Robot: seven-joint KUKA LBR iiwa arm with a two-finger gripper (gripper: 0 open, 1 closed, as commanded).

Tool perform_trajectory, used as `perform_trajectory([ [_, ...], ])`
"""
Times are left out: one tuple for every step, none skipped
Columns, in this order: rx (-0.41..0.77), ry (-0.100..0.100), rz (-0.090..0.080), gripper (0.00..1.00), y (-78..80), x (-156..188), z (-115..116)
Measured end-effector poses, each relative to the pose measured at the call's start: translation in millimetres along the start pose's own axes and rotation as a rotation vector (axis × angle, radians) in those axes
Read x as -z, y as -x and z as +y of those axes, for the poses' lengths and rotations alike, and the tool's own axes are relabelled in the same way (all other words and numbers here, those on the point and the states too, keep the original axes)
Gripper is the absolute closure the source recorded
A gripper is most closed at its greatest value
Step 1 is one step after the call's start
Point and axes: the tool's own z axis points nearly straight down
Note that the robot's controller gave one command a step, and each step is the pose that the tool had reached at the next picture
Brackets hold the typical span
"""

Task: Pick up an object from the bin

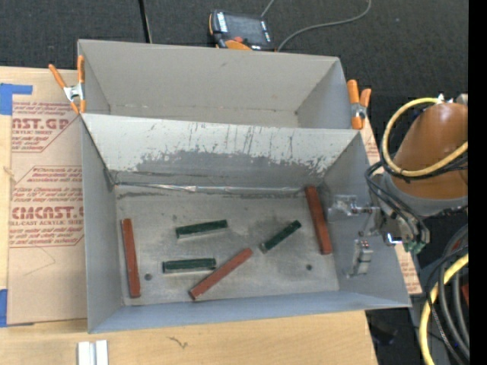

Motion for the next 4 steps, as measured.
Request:
perform_trajectory([
  [-0.005,0.003,0.001,0.00,79.7,-112.0,18.1],
  [0.027,0.000,-0.002,0.00,84.8,-98.9,23.0],
  [0.331,0.002,-0.001,0.00,87.3,-107.6,72.9],
  [0.329,0.002,-0.001,1.00,87.6,-107.0,71.9],
])
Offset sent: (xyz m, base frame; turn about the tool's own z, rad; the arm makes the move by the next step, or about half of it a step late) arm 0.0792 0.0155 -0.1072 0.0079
